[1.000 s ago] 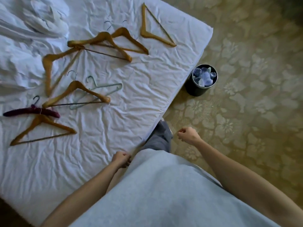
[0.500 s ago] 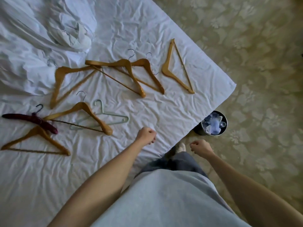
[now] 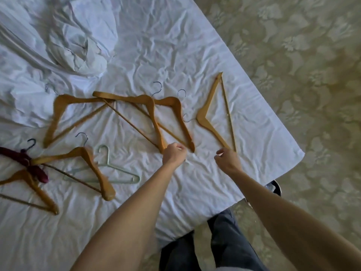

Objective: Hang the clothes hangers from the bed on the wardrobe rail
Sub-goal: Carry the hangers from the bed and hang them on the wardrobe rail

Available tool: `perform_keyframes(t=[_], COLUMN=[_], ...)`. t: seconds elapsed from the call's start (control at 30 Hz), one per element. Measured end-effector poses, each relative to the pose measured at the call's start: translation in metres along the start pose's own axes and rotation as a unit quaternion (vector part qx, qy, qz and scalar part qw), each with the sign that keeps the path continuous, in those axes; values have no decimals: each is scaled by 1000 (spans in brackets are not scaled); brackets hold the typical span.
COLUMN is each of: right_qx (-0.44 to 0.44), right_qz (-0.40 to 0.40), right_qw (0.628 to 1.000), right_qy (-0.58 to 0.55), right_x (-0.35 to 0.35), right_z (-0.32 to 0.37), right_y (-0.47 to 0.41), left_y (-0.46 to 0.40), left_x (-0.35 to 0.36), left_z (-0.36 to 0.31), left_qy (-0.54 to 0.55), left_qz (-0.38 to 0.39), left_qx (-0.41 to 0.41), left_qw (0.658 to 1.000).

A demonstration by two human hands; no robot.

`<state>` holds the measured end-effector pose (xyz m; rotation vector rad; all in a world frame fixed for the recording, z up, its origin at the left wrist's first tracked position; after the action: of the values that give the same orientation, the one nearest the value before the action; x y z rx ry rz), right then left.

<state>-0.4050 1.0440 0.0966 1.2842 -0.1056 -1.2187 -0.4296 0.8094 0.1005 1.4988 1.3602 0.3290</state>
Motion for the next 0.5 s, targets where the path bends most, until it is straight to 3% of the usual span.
perform_keyframes(t=[0.27,0.5], right_qx=[-9,-69], right_qz=[-63,-104], right_qw=[997,988], right_qy=[33,88], right_x=[-7,8], right_z=[30,22], right_y=[-118,-167], left_y=[-119,-215], left_x=[-6,-57], left_z=[-74,-111], left_qy=[-62,-272], left_qz=[-134,-236], left_qx=[19,100], left_qw=[989,928])
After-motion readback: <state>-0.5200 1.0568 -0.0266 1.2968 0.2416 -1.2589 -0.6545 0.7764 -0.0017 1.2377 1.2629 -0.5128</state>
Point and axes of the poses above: each hand's wrist, its own y-axis away from the middle knuckle, its own x-axis out of the palm, z = x × y, the point moved 8 cm from there along -y, towards the middle knuckle, and after that the axes turned 2 degrees about z, right-handed, at the moved point
